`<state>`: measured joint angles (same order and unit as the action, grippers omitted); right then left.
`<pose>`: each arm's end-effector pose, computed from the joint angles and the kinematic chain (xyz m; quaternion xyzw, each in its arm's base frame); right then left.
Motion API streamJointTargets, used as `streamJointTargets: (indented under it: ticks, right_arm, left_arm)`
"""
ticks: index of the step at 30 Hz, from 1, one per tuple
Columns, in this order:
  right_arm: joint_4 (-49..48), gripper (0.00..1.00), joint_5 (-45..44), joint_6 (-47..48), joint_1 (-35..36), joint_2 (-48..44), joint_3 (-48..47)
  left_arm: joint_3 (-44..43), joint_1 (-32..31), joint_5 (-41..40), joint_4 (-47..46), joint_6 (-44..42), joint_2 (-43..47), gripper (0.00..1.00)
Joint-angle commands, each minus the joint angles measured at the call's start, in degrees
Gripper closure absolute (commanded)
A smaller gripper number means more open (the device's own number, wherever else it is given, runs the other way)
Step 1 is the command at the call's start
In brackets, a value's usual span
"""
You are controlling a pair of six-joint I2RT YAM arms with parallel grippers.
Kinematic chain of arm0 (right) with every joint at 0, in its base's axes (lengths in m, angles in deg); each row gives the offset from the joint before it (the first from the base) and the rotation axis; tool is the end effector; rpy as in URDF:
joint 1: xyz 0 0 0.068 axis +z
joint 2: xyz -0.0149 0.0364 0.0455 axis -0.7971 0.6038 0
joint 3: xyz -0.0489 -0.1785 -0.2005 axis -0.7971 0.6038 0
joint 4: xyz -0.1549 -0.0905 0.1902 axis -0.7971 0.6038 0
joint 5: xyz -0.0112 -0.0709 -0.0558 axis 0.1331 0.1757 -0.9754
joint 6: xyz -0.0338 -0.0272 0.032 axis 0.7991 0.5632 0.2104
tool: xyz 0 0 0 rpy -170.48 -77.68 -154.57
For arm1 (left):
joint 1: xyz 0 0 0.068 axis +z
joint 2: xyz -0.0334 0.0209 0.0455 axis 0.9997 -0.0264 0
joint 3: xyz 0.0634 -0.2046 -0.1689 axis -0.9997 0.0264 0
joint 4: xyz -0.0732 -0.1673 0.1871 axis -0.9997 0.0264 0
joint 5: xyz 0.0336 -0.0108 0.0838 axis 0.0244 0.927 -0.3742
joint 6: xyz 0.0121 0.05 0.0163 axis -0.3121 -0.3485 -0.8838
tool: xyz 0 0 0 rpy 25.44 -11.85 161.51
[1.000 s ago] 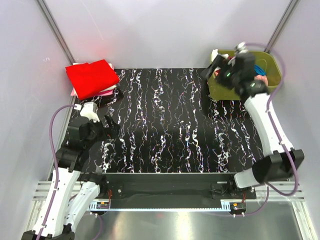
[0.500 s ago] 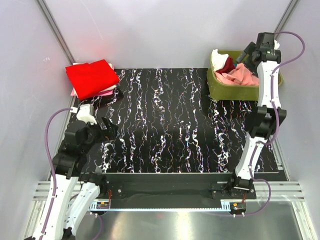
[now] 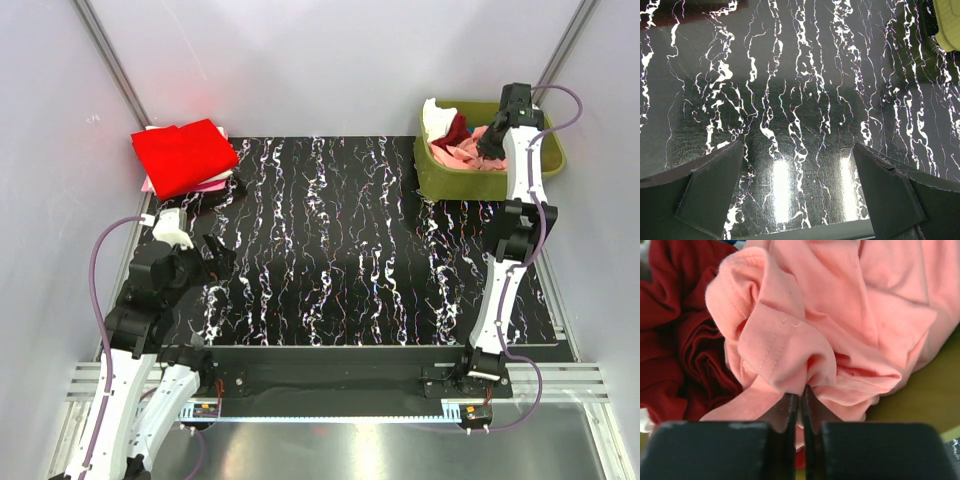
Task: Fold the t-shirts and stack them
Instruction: Grab the tshirt from the pile, then move the tshirt to the center of the board
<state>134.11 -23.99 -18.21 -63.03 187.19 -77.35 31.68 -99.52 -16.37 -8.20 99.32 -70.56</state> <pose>0.5103 -0.0959 0.2969 0.2962 0.8941 -0.0146 0.3357 0.1083 -0.0218 0.3262 -0.0617 0.8458 -0.1514 0.5078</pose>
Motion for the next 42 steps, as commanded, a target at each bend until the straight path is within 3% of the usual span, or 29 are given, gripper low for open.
streamJointTargets:
  ticks: [1, 5, 9, 12, 15, 16, 18, 19, 22, 26, 27, 28, 29, 30, 36, 39, 42]
  right_arm:
    - [-0.49, 0.97, 1.18, 0.83, 0.15, -2.59, -3.48]
    - [0.39, 1.00, 1.53, 0.04, 0.42, -7.42, -4.45]
    - [0.04, 1.00, 3.72, -0.75, 2.87, -20.39, -5.50]
    - [-4.35, 1.00, 12.23, -1.89, 8.05, -29.19, -5.94]
    - [-11.10, 1.00, 27.85, -3.82, 14.54, -34.22, -7.17]
    - [-14.00, 1.00, 39.82, -6.61, 15.35, -35.11, -6.91]
    - [-23.05, 1.00, 47.12, -10.93, 16.06, -38.61, -5.42]
    - [-24.65, 1.00, 46.63, -13.82, 15.89, -40.03, -3.33]
    - [-25.98, 1.00, 39.11, -11.06, 15.36, -45.65, 2.92]
    - [-19.94, 0.99, 30.91, -7.79, 13.78, -49.26, 12.84]
    - [-18.61, 0.88, 28.98, -7.18, 13.60, -50.49, 19.56]
    - [-17.29, 0.33, 24.35, -6.91, 13.69, -51.20, 23.46]
    - [-14.84, 0.19, 22.21, -6.82, 13.60, -51.55, 27.68]
    - [-13.51, 0.11, 20.19, -6.99, 13.52, -52.34, 36.07]
    - [-14.90, 0.01, 12.37, -10.24, 13.43, -60.42, 71.25]
    - [-15.00, 0.00, 8.23, -10.42, 13.51, -65.42, 77.97]
    - [-14.99, 0.00, 10.13, -9.02, 14.39, -69.47, 79.92]
  left_arm:
    - [-0.57, 0.04, -1.08, -1.79, 0.14, 0.73, 0.01]
    - [-0.48, 0.13, -1.08, -1.70, 0.14, 0.81, 0.01]
    - [-0.30, 0.30, -1.17, -1.87, 0.05, 1.25, 0.01]
    - [-0.22, 0.48, -1.17, -1.96, 0.14, 1.17, 0.01]
    - [-0.30, 0.74, -1.08, -1.88, 0.23, 0.55, 0.01]
    - [-0.30, 0.83, -1.08, -1.79, 0.23, 0.46, 0.01]
    - [-0.39, 1.10, -1.08, -1.79, 0.31, 0.11, 0.01]
    - [-0.39, 1.18, -1.08, -1.70, 0.32, -0.06, 0.01]
    - [-0.39, 1.18, -2.66, -1.61, 0.40, -0.06, 0.01]
    - [-0.39, 1.27, -2.93, -1.52, 0.49, -0.15, 0.01]
    - [-0.39, 1.27, -2.93, -1.61, 0.49, -0.15, 0.01]
    - [-0.39, 1.27, -2.93, -1.61, 0.49, -0.06, 0.01]
    - [-0.39, 1.27, -2.84, -1.61, 0.49, -0.33, 0.01]
    - [-0.39, 1.27, -2.75, -1.61, 0.40, -0.41, 0.01]
    - [-0.30, 1.27, -2.84, -1.70, 0.40, -1.29, 0.01]
    - [-0.04, 1.27, -1.70, -2.31, 0.05, -2.08, 0.01]
    - [-0.39, 1.27, -0.12, -2.14, -0.04, -3.67, 0.01]
